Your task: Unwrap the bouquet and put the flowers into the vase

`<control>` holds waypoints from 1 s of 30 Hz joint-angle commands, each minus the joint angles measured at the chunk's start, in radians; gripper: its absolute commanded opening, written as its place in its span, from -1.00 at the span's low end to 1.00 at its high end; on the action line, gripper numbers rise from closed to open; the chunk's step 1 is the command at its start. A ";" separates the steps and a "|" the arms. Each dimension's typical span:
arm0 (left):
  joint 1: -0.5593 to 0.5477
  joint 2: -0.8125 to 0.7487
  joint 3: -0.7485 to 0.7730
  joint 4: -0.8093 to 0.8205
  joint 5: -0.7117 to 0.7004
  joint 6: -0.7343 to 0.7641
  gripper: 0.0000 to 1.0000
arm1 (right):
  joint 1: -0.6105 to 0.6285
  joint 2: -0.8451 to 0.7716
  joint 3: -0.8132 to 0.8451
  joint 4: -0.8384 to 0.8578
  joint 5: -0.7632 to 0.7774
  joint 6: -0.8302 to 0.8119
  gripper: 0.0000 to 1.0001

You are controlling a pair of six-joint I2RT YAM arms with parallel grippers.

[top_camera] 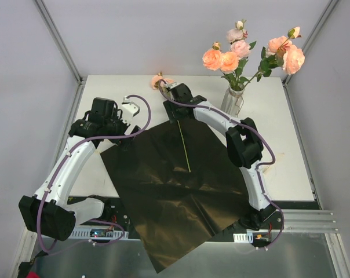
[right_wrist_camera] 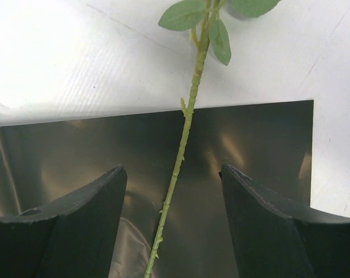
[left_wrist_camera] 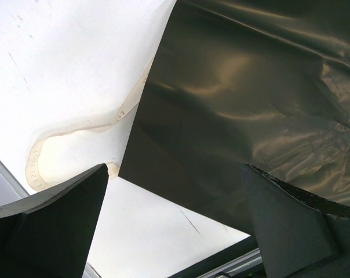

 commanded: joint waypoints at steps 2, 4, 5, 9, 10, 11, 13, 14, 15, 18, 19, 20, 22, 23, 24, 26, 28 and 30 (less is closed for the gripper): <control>0.009 -0.009 0.000 0.000 0.013 0.014 0.98 | -0.007 0.038 0.053 -0.043 -0.028 0.043 0.32; 0.009 -0.009 -0.002 0.001 0.015 0.016 0.98 | -0.010 0.058 0.070 -0.056 -0.036 0.050 0.26; 0.009 -0.010 -0.002 0.000 0.015 0.017 0.98 | -0.013 0.062 0.078 -0.062 -0.039 0.052 0.25; 0.009 -0.013 -0.003 0.000 0.015 0.019 0.98 | -0.013 0.100 0.115 -0.085 -0.045 0.056 0.19; 0.009 -0.013 -0.003 0.000 0.016 0.020 0.98 | -0.015 0.107 0.122 -0.092 -0.042 0.059 0.18; 0.009 -0.015 -0.003 0.000 0.016 0.020 0.98 | -0.015 0.113 0.135 -0.099 -0.042 0.061 0.17; 0.011 -0.016 -0.003 0.000 0.019 0.020 0.98 | -0.018 0.127 0.145 -0.108 -0.042 0.064 0.15; 0.011 -0.016 -0.003 0.000 0.018 0.020 0.98 | -0.019 0.133 0.155 -0.109 -0.041 0.067 0.15; 0.009 -0.018 -0.005 0.000 0.019 0.023 0.98 | -0.019 0.139 0.158 -0.114 -0.041 0.069 0.13; 0.011 -0.019 -0.006 0.000 0.018 0.026 0.98 | -0.025 0.150 0.172 -0.122 -0.047 0.076 0.07; 0.009 -0.019 -0.007 0.000 0.018 0.028 0.98 | -0.027 0.153 0.175 -0.122 -0.044 0.076 -0.02; 0.011 -0.019 -0.008 0.000 0.015 0.029 0.98 | -0.030 0.159 0.179 -0.125 -0.042 0.089 -0.13; 0.009 -0.022 -0.010 0.000 0.016 0.028 0.98 | -0.038 0.168 0.198 -0.141 -0.036 0.110 -0.44; 0.011 -0.021 -0.010 0.000 0.016 0.026 0.98 | -0.044 0.177 0.204 -0.146 -0.044 0.119 -0.48; 0.009 -0.024 -0.011 0.000 0.016 0.026 0.98 | -0.045 0.180 0.211 -0.154 -0.051 0.130 -0.50; 0.009 -0.026 -0.011 -0.002 0.013 0.025 0.98 | -0.050 0.188 0.216 -0.157 -0.053 0.133 -0.51; 0.009 -0.032 -0.010 -0.002 0.007 0.025 0.98 | -0.048 0.190 0.221 -0.163 -0.059 0.127 -0.43; 0.011 -0.038 -0.007 -0.002 0.006 0.026 0.98 | -0.048 0.191 0.225 -0.168 -0.064 0.124 -0.37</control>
